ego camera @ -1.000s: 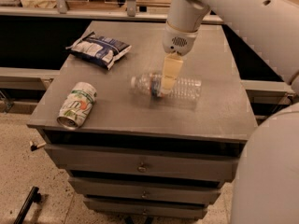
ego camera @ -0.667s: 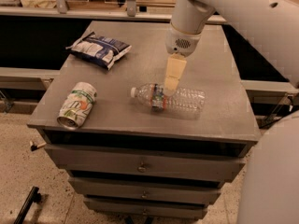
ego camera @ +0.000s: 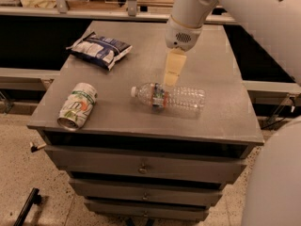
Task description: Knock water bottle over
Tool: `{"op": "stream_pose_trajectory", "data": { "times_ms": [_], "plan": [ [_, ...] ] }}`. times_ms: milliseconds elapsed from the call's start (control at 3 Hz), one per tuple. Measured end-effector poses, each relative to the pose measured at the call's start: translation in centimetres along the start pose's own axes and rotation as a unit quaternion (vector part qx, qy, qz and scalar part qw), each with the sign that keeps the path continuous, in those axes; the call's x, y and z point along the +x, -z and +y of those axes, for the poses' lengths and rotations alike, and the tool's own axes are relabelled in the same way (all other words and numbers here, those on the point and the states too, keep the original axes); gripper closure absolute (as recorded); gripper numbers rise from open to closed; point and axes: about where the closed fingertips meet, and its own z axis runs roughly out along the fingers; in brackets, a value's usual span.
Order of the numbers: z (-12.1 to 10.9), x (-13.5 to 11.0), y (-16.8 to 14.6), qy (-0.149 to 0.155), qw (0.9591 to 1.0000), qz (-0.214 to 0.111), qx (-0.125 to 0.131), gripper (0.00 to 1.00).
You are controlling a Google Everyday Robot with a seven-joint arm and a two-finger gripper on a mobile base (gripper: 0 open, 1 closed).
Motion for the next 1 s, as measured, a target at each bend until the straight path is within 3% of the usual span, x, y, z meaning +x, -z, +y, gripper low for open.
{"op": "stream_pose_trajectory", "data": {
  "times_ms": [333, 667, 1000],
  "plan": [
    [0.2, -1.5, 2.0, 0.025, 0.9996, -0.007, 0.013, 0.0],
    [0.5, -1.1, 2.9, 0.03, 0.9995, -0.004, 0.006, 0.0],
    [0.5, 1.5, 3.7, 0.006, 0.9999, -0.016, -0.001, 0.0]
  ]
}}
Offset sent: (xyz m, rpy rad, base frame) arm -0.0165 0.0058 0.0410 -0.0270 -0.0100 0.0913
